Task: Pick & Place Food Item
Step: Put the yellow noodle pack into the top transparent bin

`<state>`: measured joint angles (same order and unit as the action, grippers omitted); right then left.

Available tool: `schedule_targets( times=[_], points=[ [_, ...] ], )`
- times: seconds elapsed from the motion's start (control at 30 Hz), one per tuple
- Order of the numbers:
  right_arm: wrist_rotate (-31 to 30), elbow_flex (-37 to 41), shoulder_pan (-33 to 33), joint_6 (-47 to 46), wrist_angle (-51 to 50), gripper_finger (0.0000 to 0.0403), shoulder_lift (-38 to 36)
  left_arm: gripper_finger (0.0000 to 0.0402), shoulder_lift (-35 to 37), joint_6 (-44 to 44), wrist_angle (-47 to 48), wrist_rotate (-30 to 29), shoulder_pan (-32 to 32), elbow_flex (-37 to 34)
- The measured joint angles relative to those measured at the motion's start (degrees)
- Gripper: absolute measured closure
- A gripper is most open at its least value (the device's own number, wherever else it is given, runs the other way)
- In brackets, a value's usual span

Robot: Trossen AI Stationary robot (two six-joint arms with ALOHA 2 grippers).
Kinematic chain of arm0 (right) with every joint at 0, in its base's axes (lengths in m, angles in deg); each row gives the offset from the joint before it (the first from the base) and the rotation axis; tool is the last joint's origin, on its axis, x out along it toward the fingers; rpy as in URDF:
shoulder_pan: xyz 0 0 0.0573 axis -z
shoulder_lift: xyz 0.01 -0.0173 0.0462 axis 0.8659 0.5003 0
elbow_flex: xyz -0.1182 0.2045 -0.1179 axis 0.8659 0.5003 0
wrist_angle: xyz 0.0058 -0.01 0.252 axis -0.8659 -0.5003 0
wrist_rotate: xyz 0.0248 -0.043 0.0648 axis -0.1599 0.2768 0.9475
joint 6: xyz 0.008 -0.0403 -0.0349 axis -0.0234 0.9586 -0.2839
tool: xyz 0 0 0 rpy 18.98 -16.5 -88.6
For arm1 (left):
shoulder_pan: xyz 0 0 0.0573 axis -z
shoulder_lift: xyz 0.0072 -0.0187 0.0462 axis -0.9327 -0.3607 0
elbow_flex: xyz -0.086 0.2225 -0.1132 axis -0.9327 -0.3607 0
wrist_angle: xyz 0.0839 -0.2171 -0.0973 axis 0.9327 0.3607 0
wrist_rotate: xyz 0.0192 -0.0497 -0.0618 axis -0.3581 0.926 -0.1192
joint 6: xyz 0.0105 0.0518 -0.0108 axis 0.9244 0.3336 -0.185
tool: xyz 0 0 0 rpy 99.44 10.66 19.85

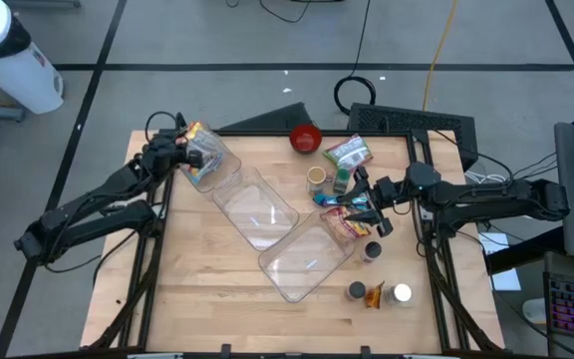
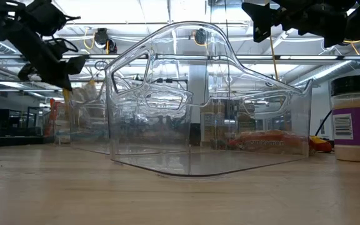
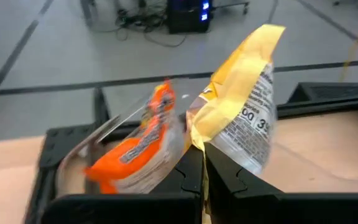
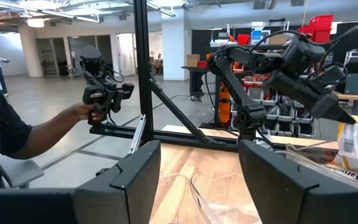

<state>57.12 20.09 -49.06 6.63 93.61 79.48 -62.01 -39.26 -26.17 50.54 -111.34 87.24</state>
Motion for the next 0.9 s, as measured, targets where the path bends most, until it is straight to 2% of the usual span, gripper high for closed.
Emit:
schedule_targets(
  times=[0.17, 0.33, 0.6, 0.77, 0.9],
  points=[
    [0.0, 0.0, 0.0, 0.1, 0.1, 0.0193, 0.0, 0.0398, 0.0, -4.1, 3.8, -0.2, 0.0, 0.0],
    [0.0, 0.0, 0.0, -0.1, 0.1, 0.0193, 0.0, 0.0395, 0.2, -4.5, 3.3, 0.1, 0.0, 0.2],
    [-1.0, 0.0, 0.0, -0.1, 0.1, 0.0195, 0.0, 0.0397, 0.3, -4.0, 5.4, 0.1, 1.2, 5.3],
    [-1.5, 0.0, 0.0, -0.1, 0.1, 0.0195, 0.0, 0.0396, 0.3, -4.8, 9.7, -3.1, 1.3, 6.9],
    [-1.5, 0.0, 0.0, 0.0, 0.1, 0.0196, 0.0, 0.0399, 0.3, -6.2, 11.2, -2.9, 1.3, 6.5]
  ],
)
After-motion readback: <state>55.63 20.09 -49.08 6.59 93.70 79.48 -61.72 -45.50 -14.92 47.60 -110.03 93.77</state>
